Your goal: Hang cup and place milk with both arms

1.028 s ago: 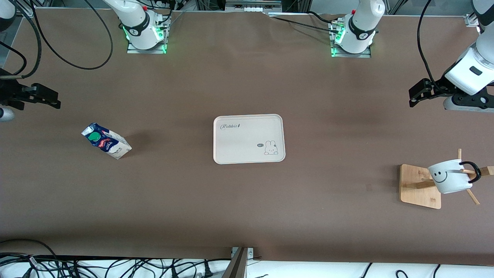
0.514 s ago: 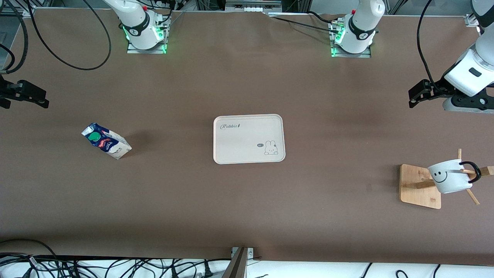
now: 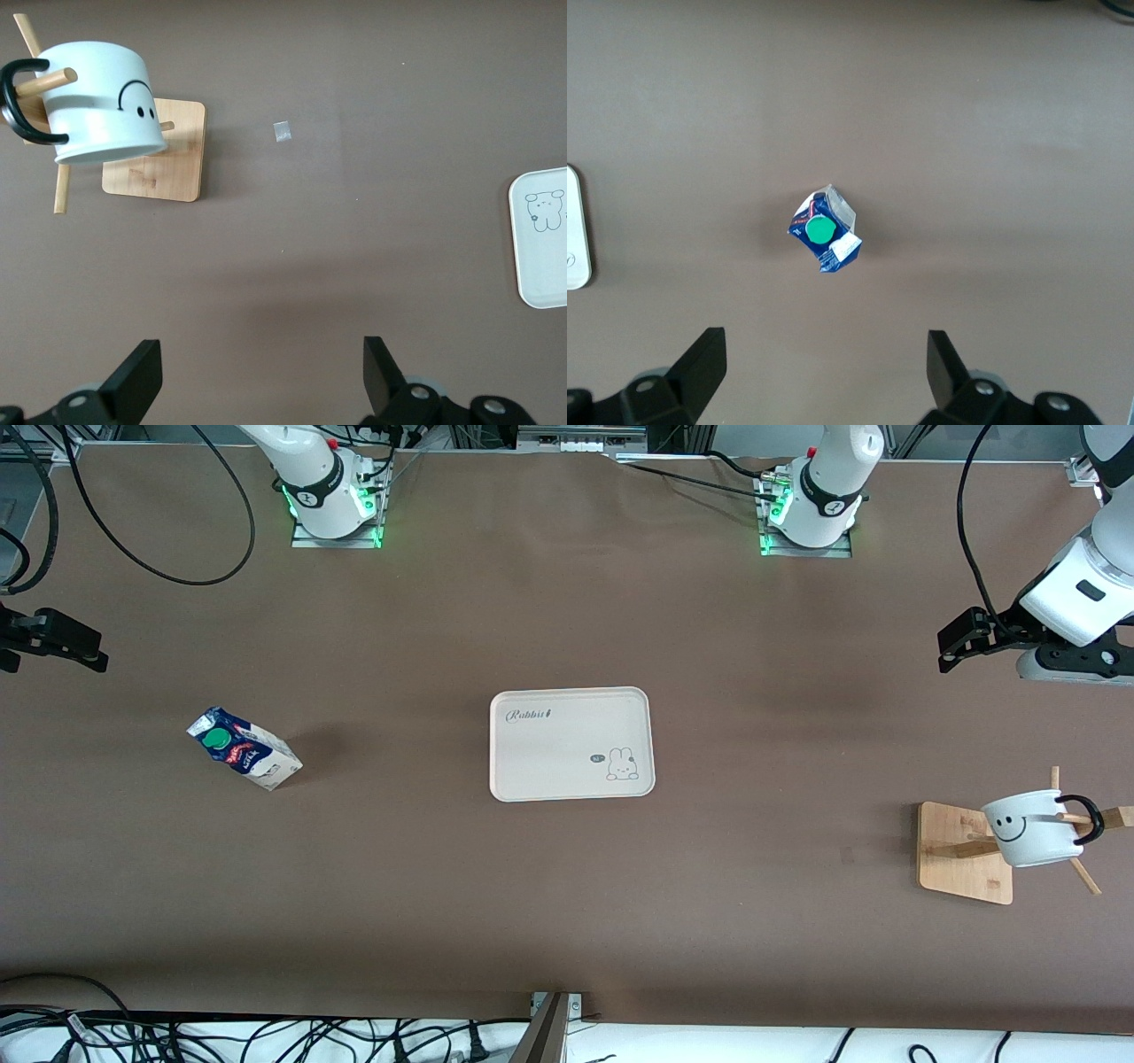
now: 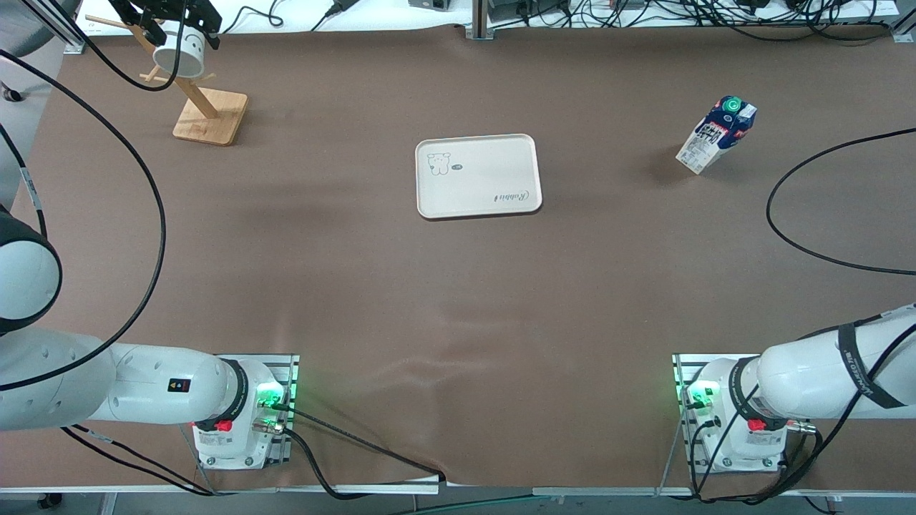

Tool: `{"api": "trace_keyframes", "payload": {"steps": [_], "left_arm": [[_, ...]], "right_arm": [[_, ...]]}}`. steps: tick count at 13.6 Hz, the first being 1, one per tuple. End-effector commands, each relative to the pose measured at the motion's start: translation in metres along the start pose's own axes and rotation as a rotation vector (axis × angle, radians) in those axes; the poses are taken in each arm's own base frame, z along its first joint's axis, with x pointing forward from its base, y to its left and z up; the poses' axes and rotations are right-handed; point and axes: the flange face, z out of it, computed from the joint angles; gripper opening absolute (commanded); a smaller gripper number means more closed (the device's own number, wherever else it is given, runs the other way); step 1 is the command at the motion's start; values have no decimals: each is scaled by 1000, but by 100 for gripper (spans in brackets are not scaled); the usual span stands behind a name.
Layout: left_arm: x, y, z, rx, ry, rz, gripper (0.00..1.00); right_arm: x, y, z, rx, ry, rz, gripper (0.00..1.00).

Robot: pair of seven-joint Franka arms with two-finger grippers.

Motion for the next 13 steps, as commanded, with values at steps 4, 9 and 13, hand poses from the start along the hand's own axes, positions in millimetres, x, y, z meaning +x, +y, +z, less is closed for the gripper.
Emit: {"api": "trace_keyframes", "payload": {"steps": [4, 9, 13], "left_arm": [[4, 2, -5, -3, -1, 3, 100], [4, 5, -6, -4, -1, 6, 100], [4, 6, -6, -4, -1, 7, 100]], "right_arm": [[-17, 4, -8, -1, -17, 3, 100], [-15, 1, -11, 36, -11, -6, 100], [-14, -2, -11, 35, -12, -15, 100]]}}
